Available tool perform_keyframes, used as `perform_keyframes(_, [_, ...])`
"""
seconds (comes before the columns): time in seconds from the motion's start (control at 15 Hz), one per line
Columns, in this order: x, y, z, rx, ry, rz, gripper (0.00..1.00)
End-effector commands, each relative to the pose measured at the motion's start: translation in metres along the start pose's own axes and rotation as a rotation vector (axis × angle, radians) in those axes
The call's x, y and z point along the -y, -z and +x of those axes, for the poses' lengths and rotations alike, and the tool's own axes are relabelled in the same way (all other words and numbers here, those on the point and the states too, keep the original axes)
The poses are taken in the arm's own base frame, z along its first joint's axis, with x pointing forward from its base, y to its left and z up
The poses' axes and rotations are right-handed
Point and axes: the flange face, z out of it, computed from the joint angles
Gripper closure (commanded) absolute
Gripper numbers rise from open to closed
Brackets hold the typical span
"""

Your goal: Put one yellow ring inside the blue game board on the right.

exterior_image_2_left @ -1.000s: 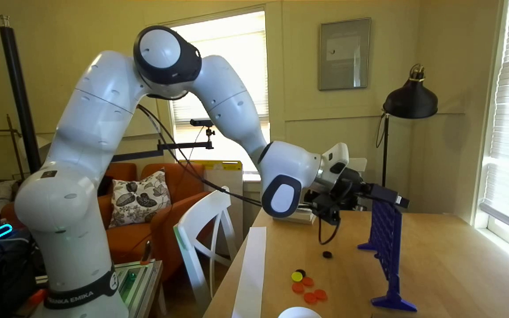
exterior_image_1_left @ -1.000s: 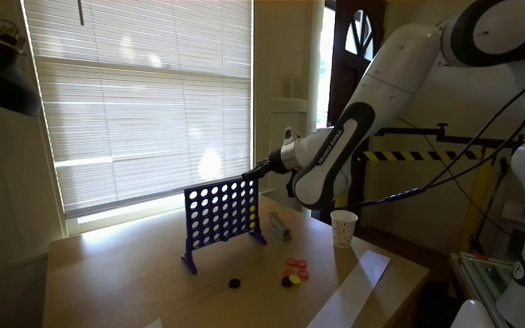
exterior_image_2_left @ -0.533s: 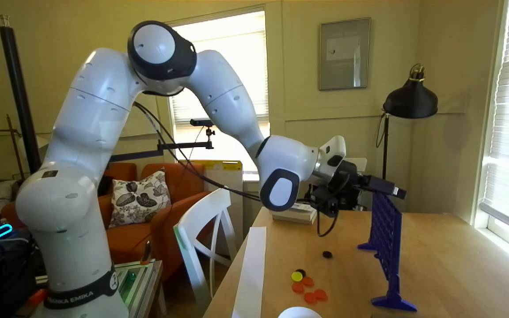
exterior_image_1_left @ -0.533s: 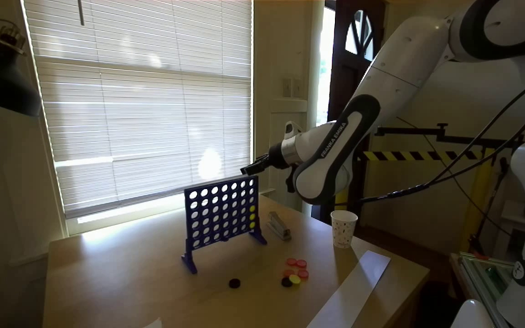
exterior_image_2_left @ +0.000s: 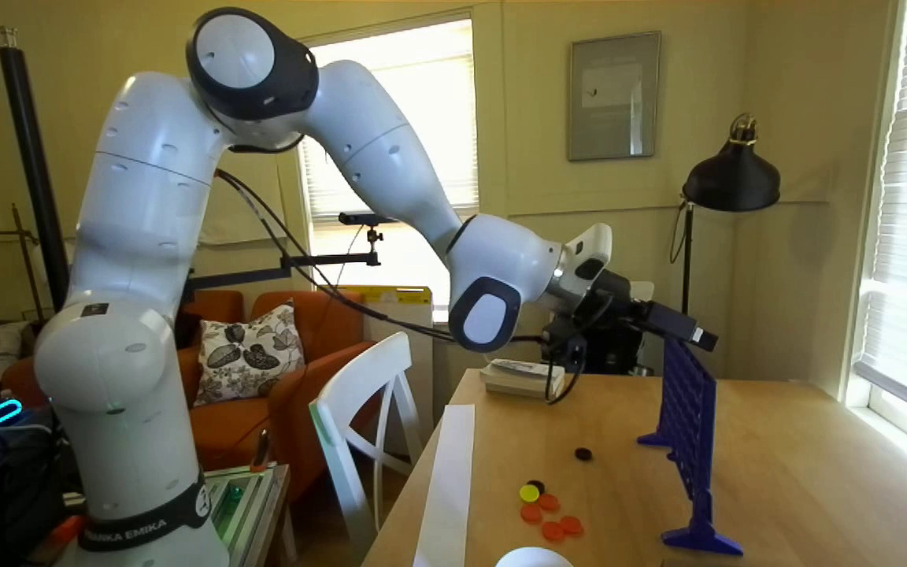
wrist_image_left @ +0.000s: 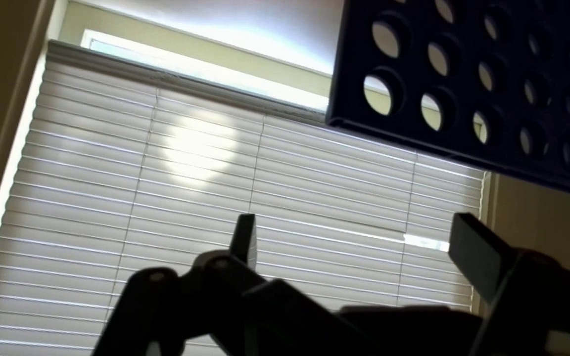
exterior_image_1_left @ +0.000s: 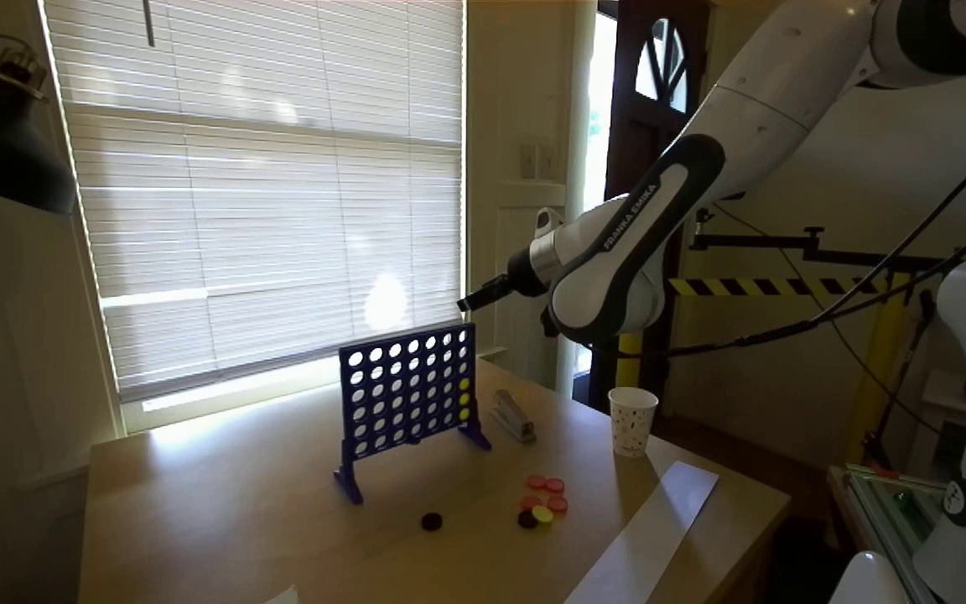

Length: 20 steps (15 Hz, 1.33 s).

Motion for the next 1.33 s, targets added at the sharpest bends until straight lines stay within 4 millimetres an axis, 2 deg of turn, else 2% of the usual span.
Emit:
perform_keyframes(0.0, [-0.008, 0.016, -0.004, 0.105, -0.011, -0.022, 0.0])
perform_keyframes(0.53, [-0.007, 0.022, -0.011, 0.281, 0.01, 0.075, 0.0])
perform_keyframes(0.93, [-0.013, 0.017, -0.031, 0.413, 0.028, 0.101, 0.0])
perform_keyframes(1.27, [-0.008, 0.018, -0.022, 0.502, 0.026, 0.125, 0.0])
